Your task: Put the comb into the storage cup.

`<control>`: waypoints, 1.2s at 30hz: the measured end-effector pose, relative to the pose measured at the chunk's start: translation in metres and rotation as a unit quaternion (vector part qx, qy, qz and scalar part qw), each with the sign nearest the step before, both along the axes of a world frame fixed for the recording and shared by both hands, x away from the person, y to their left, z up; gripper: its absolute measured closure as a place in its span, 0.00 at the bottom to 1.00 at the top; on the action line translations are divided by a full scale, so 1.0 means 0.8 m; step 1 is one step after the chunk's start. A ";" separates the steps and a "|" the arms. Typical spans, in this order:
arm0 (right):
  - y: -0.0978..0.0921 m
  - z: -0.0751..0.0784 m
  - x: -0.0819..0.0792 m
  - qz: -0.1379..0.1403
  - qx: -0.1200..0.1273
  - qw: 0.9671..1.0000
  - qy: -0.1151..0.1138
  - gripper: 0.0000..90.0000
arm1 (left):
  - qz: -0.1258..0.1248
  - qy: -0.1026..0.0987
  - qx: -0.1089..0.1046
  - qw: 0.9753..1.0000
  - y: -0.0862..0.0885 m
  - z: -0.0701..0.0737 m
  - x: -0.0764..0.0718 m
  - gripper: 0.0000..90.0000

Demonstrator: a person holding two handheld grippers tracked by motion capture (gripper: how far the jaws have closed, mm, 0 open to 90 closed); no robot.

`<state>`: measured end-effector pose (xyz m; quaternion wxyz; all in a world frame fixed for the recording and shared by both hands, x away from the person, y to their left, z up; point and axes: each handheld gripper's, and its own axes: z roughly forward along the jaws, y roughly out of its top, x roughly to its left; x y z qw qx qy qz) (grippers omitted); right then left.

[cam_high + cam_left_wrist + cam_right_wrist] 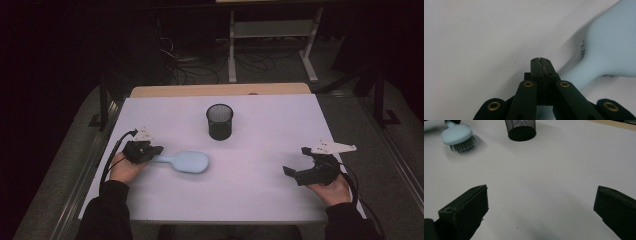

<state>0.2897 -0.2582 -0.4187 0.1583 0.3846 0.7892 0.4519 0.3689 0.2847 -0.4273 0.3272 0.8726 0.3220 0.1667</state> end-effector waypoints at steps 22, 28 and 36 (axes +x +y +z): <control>0.001 0.000 0.000 0.000 -0.002 1.000 0.001 0.00 | -0.027 0.012 0.039 0.999 -0.003 0.007 -0.017 1.00; 0.001 -0.001 0.000 0.000 -0.002 1.000 0.002 0.00 | -0.040 0.022 0.045 0.998 -0.004 0.010 -0.022 1.00; 0.001 -0.001 0.001 0.000 -0.002 1.000 0.004 0.00 | -0.077 0.030 0.061 0.995 -0.008 0.024 -0.029 1.00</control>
